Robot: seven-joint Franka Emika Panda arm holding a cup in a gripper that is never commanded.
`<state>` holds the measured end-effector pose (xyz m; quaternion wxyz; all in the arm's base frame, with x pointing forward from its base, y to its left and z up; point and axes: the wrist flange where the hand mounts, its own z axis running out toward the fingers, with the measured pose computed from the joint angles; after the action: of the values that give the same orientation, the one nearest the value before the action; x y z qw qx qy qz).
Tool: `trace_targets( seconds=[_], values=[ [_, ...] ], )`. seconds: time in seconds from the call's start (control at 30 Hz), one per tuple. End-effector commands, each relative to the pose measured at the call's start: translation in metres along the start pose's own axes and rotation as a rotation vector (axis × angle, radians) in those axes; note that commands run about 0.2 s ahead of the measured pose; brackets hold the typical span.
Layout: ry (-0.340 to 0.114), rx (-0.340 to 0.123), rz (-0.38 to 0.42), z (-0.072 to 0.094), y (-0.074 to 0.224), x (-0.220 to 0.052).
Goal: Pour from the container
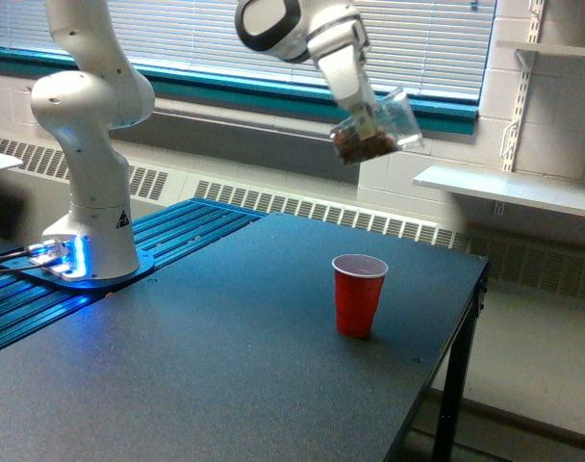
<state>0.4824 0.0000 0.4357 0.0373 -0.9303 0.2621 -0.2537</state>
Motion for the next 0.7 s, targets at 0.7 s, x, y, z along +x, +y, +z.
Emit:
trace_targets(
  seconds=[0.7],
  values=[
    [-0.095,-0.117,-0.077,0.041,0.029,-0.064]
  ],
)
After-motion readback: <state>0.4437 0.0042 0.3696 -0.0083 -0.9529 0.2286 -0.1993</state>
